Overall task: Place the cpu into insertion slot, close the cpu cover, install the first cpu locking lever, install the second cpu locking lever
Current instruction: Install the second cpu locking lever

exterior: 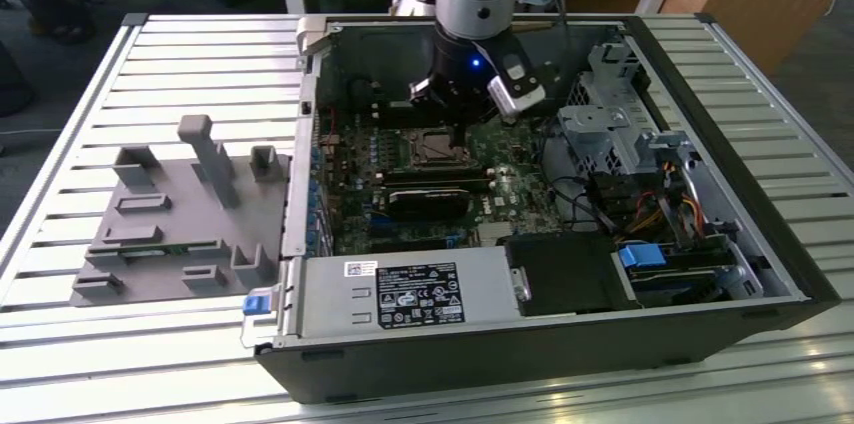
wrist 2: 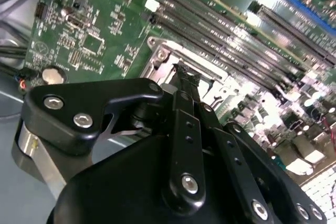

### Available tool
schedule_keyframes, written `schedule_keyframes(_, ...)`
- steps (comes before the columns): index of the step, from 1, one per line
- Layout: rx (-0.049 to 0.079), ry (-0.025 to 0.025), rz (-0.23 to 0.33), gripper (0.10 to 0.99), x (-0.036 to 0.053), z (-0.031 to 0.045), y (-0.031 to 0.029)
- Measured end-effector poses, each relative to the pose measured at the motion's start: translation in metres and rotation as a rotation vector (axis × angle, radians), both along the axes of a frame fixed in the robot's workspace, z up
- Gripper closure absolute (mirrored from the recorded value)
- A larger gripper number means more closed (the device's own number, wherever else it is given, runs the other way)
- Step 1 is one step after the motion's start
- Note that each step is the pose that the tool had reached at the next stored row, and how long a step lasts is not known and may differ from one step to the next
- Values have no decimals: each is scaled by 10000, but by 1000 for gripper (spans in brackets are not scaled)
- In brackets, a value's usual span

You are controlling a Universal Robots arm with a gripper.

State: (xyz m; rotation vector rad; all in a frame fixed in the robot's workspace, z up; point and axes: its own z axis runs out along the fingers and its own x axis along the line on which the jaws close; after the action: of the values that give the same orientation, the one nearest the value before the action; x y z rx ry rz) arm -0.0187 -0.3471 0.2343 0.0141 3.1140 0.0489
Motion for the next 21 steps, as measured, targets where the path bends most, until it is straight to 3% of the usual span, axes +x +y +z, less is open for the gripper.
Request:
schedule_keyframes(4, 6, 0, 0, 980, -1, -2, -90)
schedule_keyframes(12, 20, -3, -1, 980, -120, -2, -165)
schedule_keyframes(21, 27, -2, 0, 980, -334, -29, -181)
